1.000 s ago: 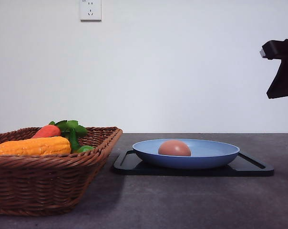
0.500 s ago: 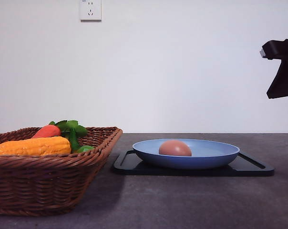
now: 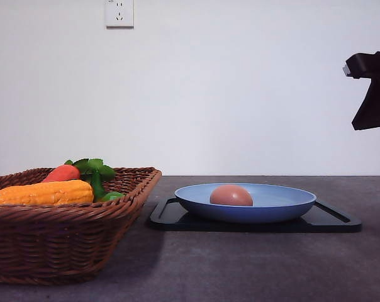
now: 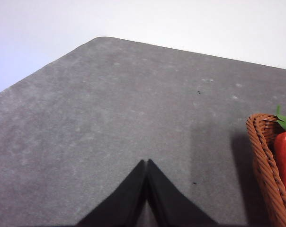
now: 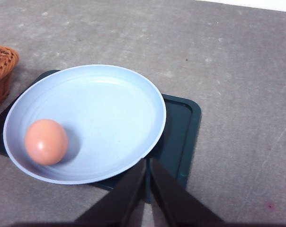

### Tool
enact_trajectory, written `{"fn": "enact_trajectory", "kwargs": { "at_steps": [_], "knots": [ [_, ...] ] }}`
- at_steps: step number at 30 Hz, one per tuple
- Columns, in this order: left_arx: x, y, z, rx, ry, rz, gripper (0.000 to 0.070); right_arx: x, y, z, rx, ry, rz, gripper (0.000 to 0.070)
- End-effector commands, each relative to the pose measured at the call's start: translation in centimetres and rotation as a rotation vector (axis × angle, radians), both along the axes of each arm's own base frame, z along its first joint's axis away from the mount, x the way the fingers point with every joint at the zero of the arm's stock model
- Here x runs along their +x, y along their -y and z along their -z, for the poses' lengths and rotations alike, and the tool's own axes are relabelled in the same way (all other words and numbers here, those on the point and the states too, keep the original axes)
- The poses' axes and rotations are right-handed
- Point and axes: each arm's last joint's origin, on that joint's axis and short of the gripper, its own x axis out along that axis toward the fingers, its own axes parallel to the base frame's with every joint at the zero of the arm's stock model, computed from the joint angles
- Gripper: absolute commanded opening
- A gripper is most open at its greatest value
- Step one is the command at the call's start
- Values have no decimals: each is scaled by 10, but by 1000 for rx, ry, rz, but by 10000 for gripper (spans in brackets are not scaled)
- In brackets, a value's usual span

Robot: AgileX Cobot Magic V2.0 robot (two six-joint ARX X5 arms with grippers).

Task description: Transfer egg from basket to plate and serve

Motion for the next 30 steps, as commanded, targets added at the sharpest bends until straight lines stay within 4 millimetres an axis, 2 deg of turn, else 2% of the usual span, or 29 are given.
{"fn": "enact_trajectory", "kwargs": {
  "at_steps": [1, 12, 16, 20, 23, 30],
  "knots": [
    [-1, 0, 8, -8, -58, -2, 0, 1, -2, -2, 12, 6, -3, 0],
    [-1, 0, 8, -8, -58, -2, 0, 1, -2, -2, 12, 6, -3, 0],
    [-1, 0, 8, -8, -58, -2, 0, -2, 2, -7, -64, 68, 2, 0],
    [-1, 0, 8, -8, -58, -2, 0, -11, 19, -20, -112, 196, 91, 0],
    [-1, 0, 8, -8, -58, -2, 0, -18, 35, -22, -87, 271, 182, 0],
    [-1, 0, 8, -8, -58, -2, 0, -37, 66, -7, -20, 404, 326, 0]
  ]
}}
